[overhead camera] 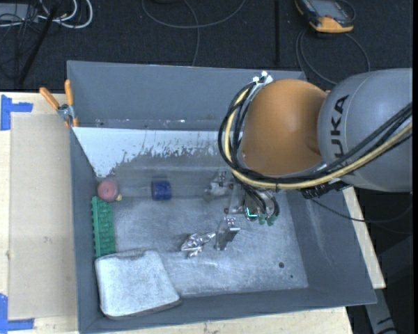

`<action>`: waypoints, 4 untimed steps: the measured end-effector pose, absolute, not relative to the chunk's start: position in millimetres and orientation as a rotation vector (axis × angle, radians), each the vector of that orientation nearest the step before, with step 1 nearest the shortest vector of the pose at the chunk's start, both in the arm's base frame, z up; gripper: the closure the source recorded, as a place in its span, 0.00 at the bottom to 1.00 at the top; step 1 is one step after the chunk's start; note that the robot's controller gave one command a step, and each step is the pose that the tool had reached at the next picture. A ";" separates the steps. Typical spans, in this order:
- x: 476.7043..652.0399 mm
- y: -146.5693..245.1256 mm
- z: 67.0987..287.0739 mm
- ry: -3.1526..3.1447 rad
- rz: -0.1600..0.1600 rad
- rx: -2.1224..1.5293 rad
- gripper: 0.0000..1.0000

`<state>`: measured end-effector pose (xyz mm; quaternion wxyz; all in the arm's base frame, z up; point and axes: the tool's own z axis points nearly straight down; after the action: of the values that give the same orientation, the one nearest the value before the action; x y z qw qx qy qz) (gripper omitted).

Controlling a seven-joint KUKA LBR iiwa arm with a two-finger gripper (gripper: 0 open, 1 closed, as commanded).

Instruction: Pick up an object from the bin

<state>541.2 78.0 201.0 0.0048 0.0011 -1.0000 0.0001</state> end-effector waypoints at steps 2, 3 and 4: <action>520.2 33.3 73.4 -3.135 -0.002 0.040 1.00; 513.4 44.7 206.3 -3.148 -0.002 -0.036 1.00; 512.1 44.1 202.1 -3.141 -0.001 -0.040 0.00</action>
Offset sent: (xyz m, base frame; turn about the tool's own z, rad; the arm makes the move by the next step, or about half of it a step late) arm -0.0209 -0.0450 -0.1298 -0.0269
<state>512.1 44.1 202.1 0.0002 -0.0127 -0.9999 -0.0003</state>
